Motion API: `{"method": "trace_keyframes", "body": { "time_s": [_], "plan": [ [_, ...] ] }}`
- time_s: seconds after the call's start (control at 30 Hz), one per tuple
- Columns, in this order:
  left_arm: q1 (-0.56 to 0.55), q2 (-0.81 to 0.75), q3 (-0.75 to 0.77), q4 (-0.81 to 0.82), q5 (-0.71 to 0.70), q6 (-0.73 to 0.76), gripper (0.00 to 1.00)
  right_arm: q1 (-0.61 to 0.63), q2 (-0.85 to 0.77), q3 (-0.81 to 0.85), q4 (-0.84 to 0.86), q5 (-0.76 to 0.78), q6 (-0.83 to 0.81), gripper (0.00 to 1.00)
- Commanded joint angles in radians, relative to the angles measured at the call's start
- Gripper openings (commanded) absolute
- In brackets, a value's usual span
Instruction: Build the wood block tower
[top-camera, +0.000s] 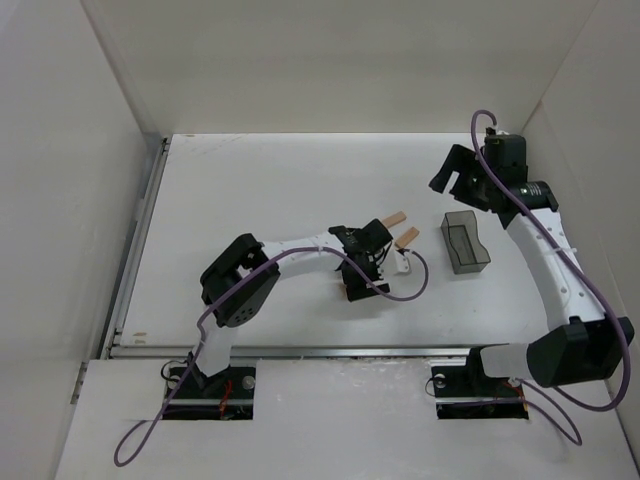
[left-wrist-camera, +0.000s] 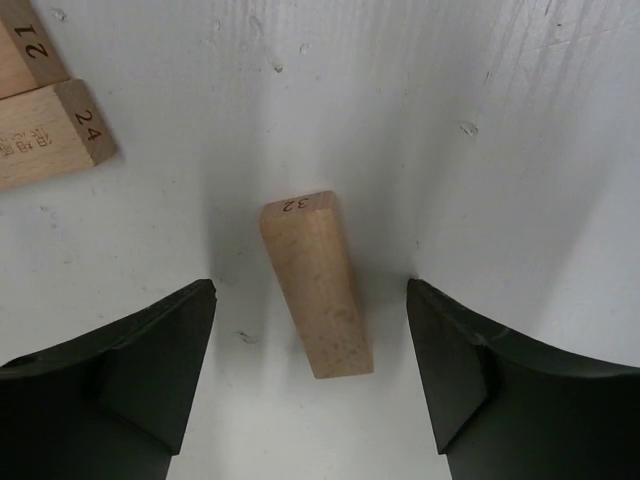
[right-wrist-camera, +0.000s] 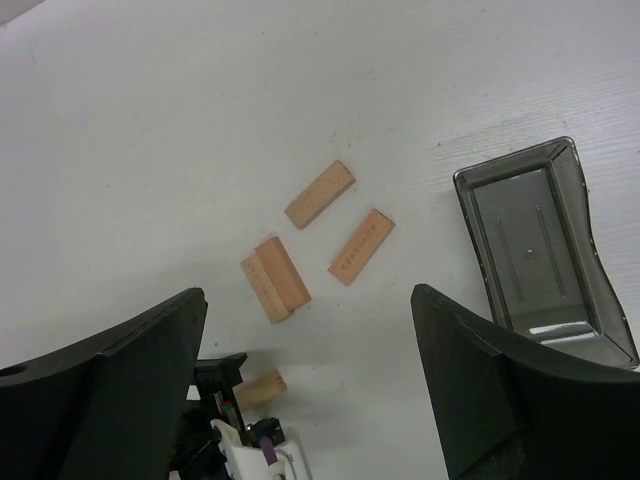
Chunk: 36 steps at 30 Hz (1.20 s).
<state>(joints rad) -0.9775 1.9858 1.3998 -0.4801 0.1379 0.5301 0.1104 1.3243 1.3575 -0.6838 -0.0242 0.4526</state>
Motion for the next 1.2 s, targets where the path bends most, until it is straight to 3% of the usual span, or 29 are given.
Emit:
{"method": "trace_keyframes", "body": {
  "time_s": [0.0,0.13,0.17,0.2,0.27,0.5,0.63,0.67,0.8,0.9,1.03,1.17],
  "plan": [
    [0.005,-0.021,-0.03,-0.006,-0.024,0.015,0.72,-0.008,-0.08,-0.005,0.053,0.023,0.005,0.89],
    [0.023,-0.022,-0.076,0.044,-0.035,0.015,0.53,-0.008,-0.123,-0.038,0.075,-0.034,-0.005,0.89],
    [0.023,-0.022,-0.088,0.058,-0.035,0.015,0.43,-0.008,-0.135,-0.047,0.075,-0.048,-0.015,0.89],
    [0.023,-0.037,-0.11,0.073,-0.035,0.015,0.19,-0.008,-0.135,-0.047,0.075,-0.062,-0.015,0.89],
    [0.023,-0.053,-0.122,0.107,-0.064,-0.01,0.0,-0.008,-0.145,-0.032,0.055,-0.08,-0.025,0.89],
    [0.054,-0.205,-0.142,0.164,-0.152,-0.021,0.0,-0.017,-0.183,0.061,0.021,-0.173,-0.025,0.92],
    [0.076,-0.381,-0.122,0.222,-0.184,0.028,0.0,-0.026,-0.159,0.12,0.012,-0.262,-0.025,0.92],
    [0.086,-0.463,-0.122,0.251,-0.184,0.042,0.0,-0.026,-0.158,0.12,0.012,-0.284,-0.025,0.96],
    [0.095,-0.66,-0.223,0.488,-0.12,0.077,0.0,-0.026,-0.145,0.086,0.059,-0.41,-0.067,1.0],
    [0.095,-0.732,-0.268,0.54,0.004,0.059,0.0,0.02,-0.192,0.022,0.159,-0.514,-0.068,1.0],
    [0.095,-0.68,-0.194,0.479,0.077,-0.056,0.0,0.098,-0.241,0.0,0.193,-0.528,-0.08,0.89],
    [0.095,-0.68,-0.217,0.527,0.097,-0.079,0.0,0.144,-0.261,-0.021,0.211,-0.474,-0.069,0.8]
  ]
}}
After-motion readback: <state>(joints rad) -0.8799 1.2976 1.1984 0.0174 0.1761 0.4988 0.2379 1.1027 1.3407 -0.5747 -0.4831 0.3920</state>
